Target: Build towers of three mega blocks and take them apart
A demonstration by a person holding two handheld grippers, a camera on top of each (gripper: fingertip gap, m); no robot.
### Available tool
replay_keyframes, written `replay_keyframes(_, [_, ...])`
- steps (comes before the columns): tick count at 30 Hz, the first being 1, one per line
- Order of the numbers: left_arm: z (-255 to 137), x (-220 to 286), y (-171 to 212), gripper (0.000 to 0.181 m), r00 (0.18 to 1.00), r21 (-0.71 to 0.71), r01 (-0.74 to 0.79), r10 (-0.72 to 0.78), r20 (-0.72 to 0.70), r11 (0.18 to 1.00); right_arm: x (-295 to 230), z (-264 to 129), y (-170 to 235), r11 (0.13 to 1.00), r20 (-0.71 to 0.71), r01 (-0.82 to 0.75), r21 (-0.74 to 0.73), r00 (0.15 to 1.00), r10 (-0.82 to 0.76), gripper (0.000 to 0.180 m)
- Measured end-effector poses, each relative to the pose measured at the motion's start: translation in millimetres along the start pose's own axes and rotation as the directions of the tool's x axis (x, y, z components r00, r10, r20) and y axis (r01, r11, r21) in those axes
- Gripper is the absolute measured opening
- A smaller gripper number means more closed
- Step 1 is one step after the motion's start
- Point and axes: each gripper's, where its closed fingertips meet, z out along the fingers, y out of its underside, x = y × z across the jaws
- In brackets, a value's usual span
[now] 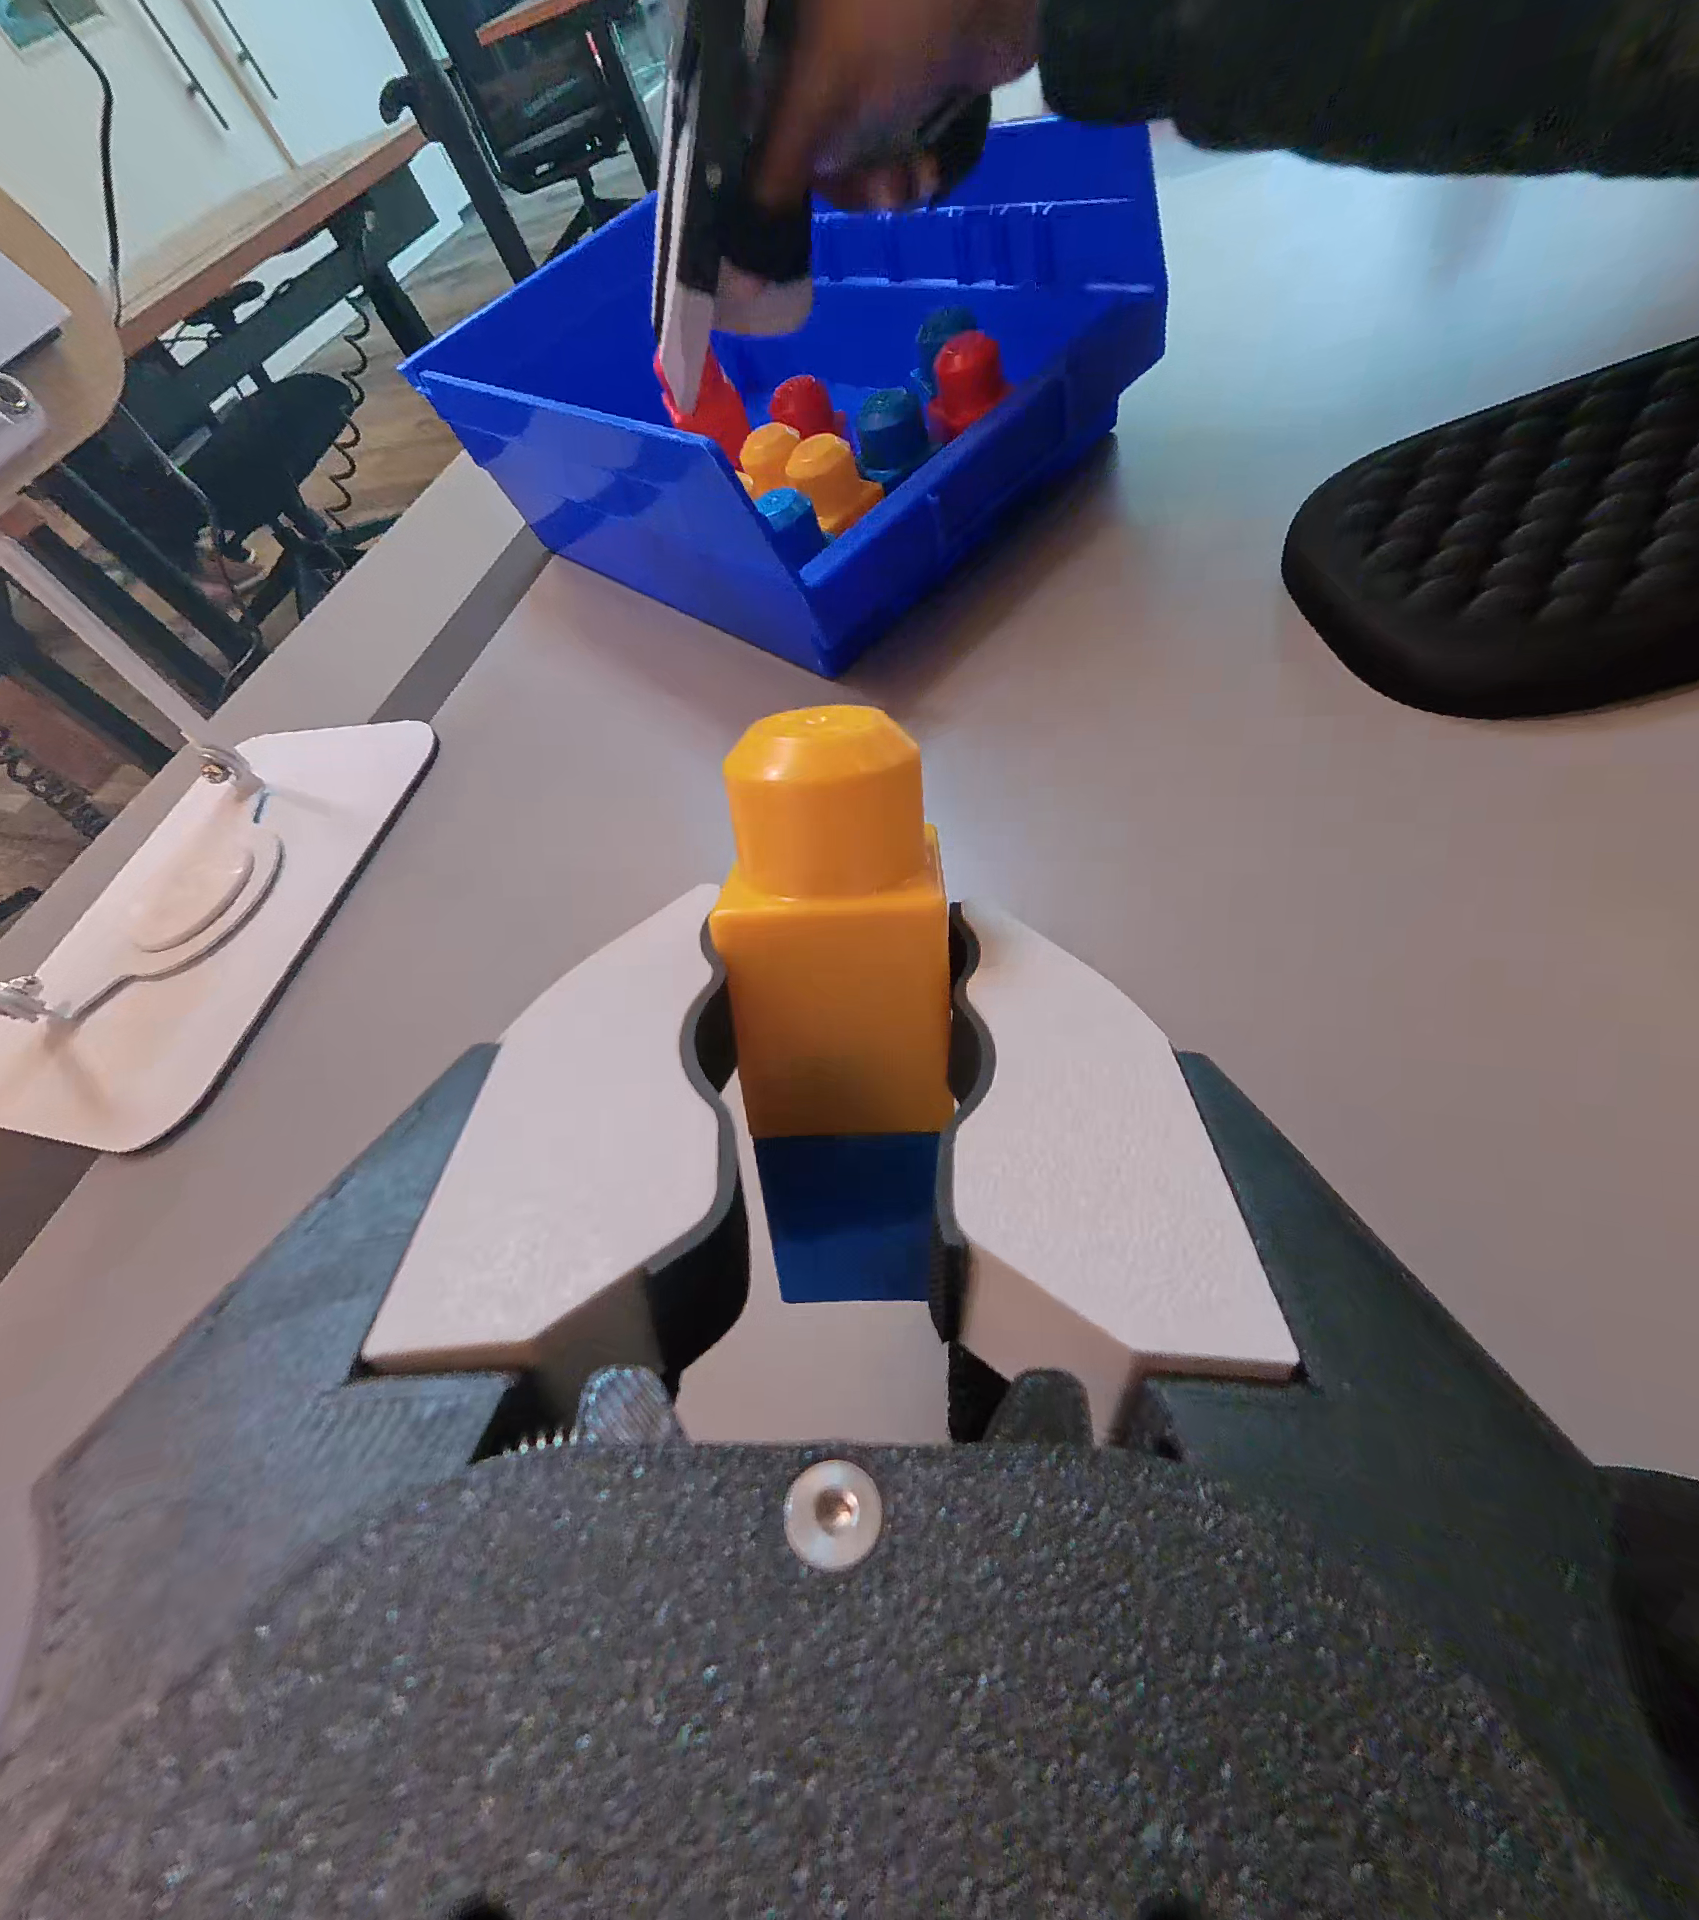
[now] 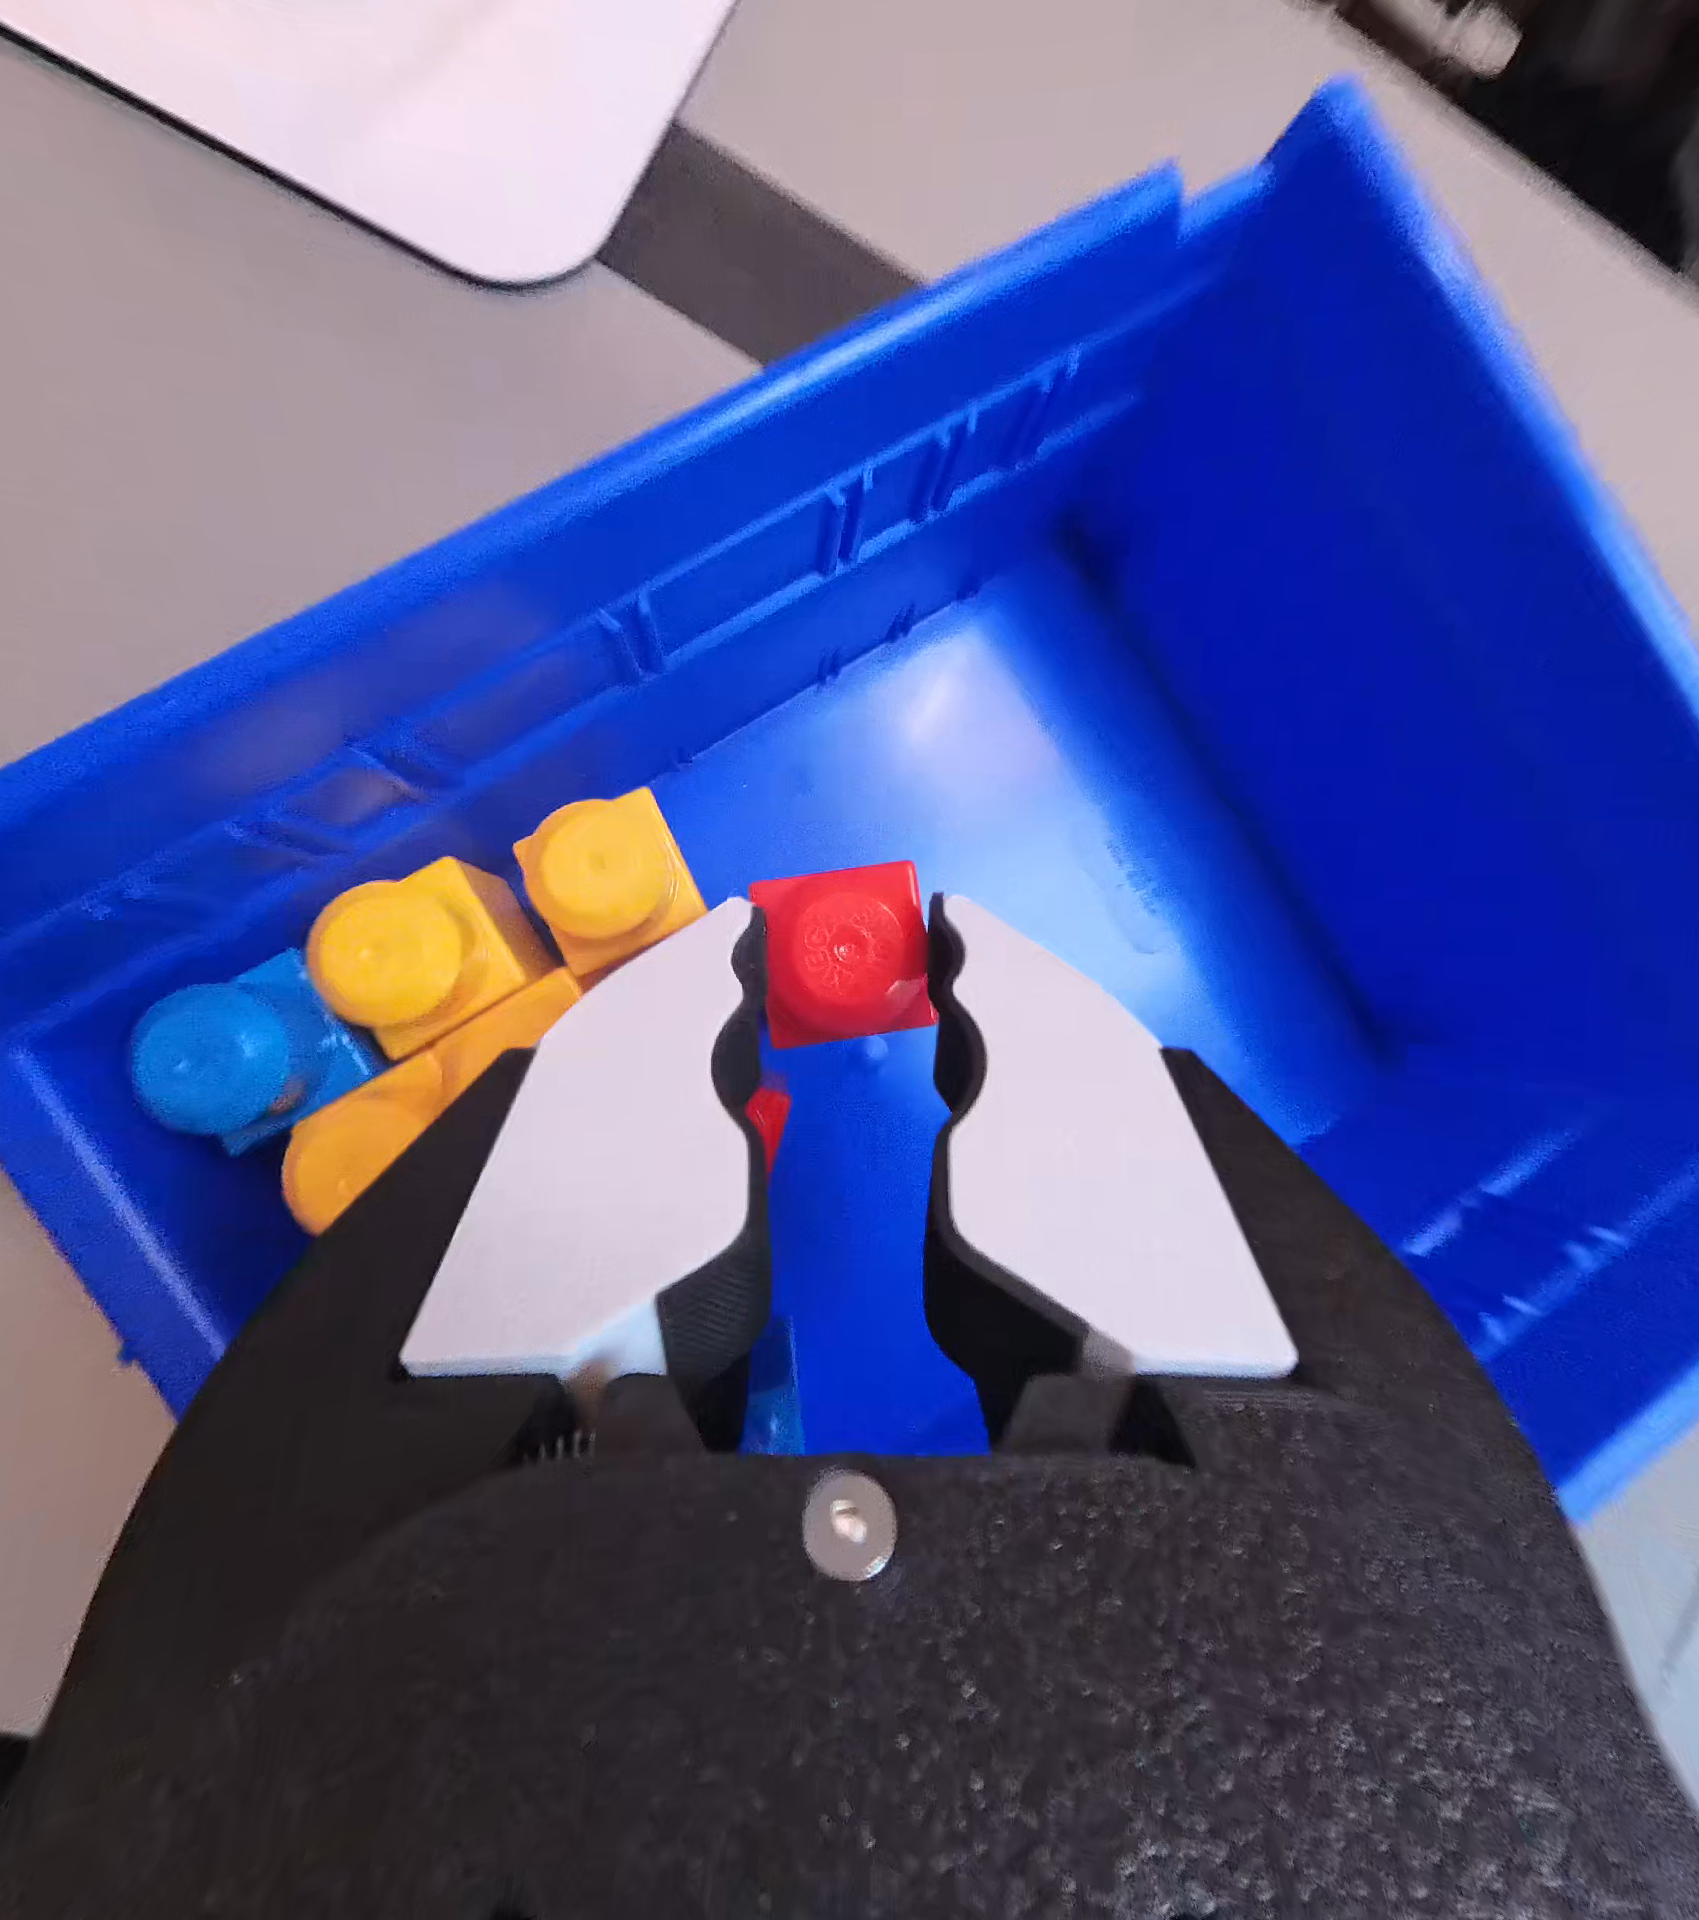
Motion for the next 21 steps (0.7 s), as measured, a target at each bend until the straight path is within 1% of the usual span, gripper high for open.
replay_keyframes(3, [0, -2, 3, 0.037, 1.000, -0.004, 0.007, -0.007, 0.002, 1.000, -8, 20, 14, 0.994, 0.033, -0.054, -0.092, 0.998, 0.057, 0.030])
replay_keyframes(5, [-1, -2, 3, 0.037, 1.000, -0.004, 0.007, -0.007, 0.001, 1.000, -18, 17, 14, 0.990, 0.090, -0.105, -0.096, 0.989, 0.114, 0.030])
replay_keyframes(7, [0, -1, 2, 0.037, 1.000, -0.002, 0.004, -0.004, -0.001, 1.000, -25, 16, 22, 0.986, 0.109, -0.092, -0.136, 0.988, 0.107, 0.030])
replay_keyframes(10, [2, 2, 3, 0.037, 1.000, -0.008, -0.006, 0.006, -0.003, 1.000, -35, 12, 23, 0.989, 0.150, -0.079, -0.122, 0.984, 0.097, 0.031])
replay_keyframes(11, [3, 3, 4, 0.037, 1.000, -0.009, -0.007, 0.007, -0.005, 1.000, -37, 11, 23, 0.991, 0.159, -0.080, -0.110, 0.982, 0.097, 0.033])
replay_keyframes(12, [4, 3, 4, 0.037, 1.000, -0.008, -0.007, 0.007, -0.007, 1.000, -36, 9, 21, 0.992, 0.150, -0.082, -0.091, 0.984, 0.095, 0.040])
replay_keyframes(15, [5, 6, 3, 0.037, 1.000, 0.001, -0.002, 0.002, -0.017, 1.000, -37, -7, 4, 0.998, 0.124, -0.053, 0.019, 0.991, 0.051, 0.055])
replay_keyframes(17, [6, 8, 2, 0.037, 1.000, 0.002, -0.006, 0.006, -0.018, 1.000, -54, -30, -19, 0.985, 0.124, 0.016, 0.172, 0.991, -0.038, 0.056])
replay_keyframes(18, [6, 9, 2, 0.037, 1.000, 0.003, -0.010, 0.010, -0.021, 1.000, -72, -45, -31, 0.963, 0.152, 0.068, 0.260, 0.982, -0.110, 0.055])
replay_keyframes(19, [6, 10, 1, 0.037, 1.000, 0.006, -0.012, 0.012, -0.027, 1.000, -99, -62, -39, 0.933, 0.208, 0.117, 0.341, 0.958, -0.196, 0.054])
replay_keyframes(21, [7, 15, 0, 0.037, 0.999, 0.016, -0.020, 0.021, -0.045, 1.000, -166, -95, -43, 0.863, 0.365, 0.174, 0.474, 0.854, -0.372, 0.054])
